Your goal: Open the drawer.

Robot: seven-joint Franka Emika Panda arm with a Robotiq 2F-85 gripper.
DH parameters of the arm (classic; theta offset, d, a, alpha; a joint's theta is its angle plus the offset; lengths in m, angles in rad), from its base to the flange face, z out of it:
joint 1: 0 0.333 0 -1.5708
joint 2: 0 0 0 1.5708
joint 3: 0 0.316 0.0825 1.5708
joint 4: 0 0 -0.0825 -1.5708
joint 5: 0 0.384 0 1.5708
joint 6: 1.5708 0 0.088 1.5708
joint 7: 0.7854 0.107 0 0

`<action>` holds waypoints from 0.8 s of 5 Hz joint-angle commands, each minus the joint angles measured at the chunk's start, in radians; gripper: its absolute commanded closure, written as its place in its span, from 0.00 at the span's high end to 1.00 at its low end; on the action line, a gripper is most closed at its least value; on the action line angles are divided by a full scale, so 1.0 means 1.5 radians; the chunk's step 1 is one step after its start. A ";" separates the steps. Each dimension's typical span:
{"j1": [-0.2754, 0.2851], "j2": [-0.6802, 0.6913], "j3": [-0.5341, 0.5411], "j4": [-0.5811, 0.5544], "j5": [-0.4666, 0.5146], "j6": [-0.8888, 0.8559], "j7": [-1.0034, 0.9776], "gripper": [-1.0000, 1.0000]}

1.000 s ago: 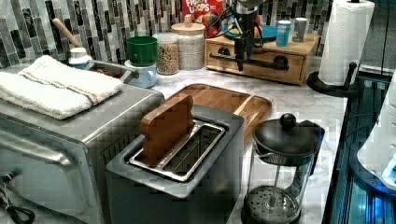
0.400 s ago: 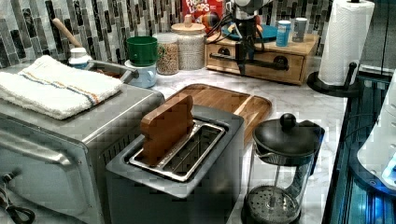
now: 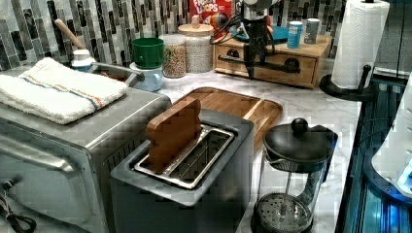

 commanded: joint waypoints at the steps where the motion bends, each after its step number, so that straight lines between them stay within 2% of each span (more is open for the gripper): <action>1: 0.176 0.002 0.036 -0.022 0.026 0.052 0.134 1.00; 2: 0.169 0.009 0.077 -0.033 -0.012 0.068 0.186 1.00; 4: 0.216 -0.017 0.112 -0.057 0.008 0.045 0.255 1.00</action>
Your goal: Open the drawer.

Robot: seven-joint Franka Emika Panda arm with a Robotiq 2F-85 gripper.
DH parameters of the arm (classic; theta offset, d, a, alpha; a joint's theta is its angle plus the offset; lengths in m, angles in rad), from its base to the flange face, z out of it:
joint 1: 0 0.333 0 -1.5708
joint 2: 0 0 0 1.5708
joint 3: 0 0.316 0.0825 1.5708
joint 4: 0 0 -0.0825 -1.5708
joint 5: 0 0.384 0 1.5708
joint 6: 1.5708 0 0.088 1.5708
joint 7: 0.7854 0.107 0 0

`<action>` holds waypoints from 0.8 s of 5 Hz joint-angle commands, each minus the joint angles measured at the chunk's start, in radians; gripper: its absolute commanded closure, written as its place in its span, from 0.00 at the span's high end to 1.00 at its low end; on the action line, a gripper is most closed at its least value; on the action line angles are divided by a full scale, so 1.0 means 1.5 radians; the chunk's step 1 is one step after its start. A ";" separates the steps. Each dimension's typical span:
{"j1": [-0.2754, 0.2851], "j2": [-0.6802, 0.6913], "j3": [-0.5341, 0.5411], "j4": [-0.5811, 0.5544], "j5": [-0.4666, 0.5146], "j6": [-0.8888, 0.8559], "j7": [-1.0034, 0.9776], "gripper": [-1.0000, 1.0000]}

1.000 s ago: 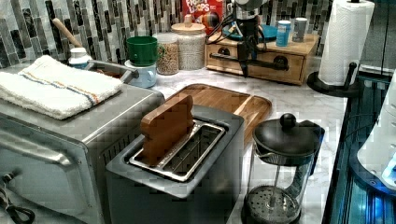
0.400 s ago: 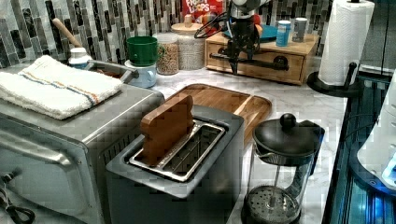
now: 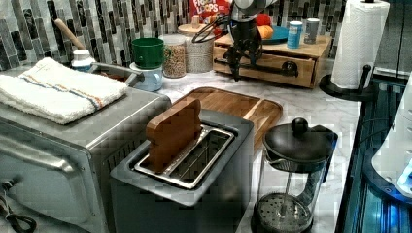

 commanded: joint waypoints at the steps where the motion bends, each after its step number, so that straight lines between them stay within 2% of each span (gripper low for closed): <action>1: 0.146 -0.047 0.138 -0.060 0.032 -0.018 0.129 1.00; 2: 0.131 -0.055 0.155 -0.059 0.057 -0.038 0.143 1.00; 4: 0.126 -0.052 0.152 -0.055 0.047 -0.026 0.160 1.00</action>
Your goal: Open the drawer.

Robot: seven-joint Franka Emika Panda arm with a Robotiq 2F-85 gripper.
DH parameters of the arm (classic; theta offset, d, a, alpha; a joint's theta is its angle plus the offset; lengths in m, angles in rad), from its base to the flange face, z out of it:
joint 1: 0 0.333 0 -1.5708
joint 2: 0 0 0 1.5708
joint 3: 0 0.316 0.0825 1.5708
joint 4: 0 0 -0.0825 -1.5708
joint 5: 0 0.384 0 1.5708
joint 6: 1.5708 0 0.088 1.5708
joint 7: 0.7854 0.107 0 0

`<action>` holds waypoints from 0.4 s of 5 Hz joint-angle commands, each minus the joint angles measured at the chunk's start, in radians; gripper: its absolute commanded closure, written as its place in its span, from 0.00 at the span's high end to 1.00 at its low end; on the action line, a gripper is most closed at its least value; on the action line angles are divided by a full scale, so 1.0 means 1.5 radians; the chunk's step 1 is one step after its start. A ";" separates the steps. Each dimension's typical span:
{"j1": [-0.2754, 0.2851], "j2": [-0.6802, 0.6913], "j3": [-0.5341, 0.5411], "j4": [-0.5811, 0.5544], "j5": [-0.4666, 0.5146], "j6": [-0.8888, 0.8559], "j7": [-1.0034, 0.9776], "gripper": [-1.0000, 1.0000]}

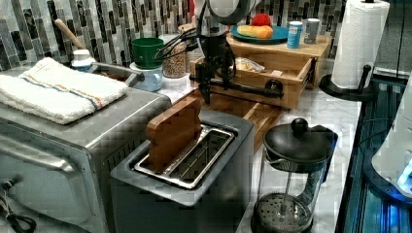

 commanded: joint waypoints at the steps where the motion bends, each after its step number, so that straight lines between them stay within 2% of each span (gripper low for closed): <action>1: 0.031 -0.031 0.037 -0.019 0.023 0.007 0.039 1.00; 2: 0.030 -0.031 0.038 -0.019 0.022 0.007 0.039 1.00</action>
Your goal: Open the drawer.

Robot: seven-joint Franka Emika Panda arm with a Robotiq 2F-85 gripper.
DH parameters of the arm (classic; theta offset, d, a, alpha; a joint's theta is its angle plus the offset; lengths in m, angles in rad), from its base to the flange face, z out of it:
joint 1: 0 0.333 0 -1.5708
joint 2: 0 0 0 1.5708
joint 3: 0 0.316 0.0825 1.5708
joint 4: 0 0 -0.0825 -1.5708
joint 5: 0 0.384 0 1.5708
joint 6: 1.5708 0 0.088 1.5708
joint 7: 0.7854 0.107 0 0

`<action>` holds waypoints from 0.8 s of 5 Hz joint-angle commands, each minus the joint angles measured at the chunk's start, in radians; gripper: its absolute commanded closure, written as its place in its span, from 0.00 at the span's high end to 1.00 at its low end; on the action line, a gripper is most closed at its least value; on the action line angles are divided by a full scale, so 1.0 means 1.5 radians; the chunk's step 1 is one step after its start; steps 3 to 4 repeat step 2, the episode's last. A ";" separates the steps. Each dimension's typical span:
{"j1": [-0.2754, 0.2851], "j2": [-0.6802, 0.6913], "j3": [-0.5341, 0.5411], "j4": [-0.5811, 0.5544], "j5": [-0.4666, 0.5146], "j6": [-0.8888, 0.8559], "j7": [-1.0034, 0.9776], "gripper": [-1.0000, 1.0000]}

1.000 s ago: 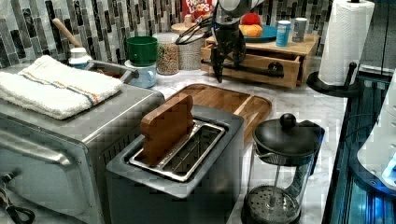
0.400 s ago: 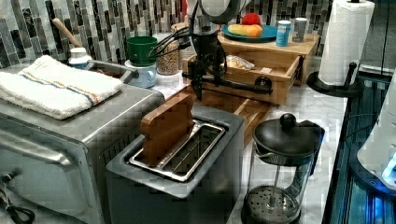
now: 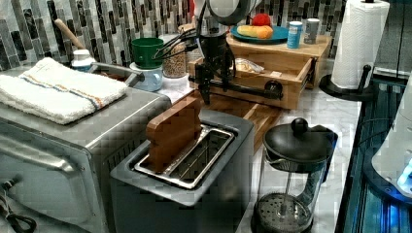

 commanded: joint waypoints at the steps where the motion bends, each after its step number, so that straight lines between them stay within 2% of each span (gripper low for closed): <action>1: 0.038 -0.030 0.038 -0.017 0.015 0.002 0.039 1.00; 4: 0.039 -0.030 0.036 -0.017 0.016 0.002 0.039 1.00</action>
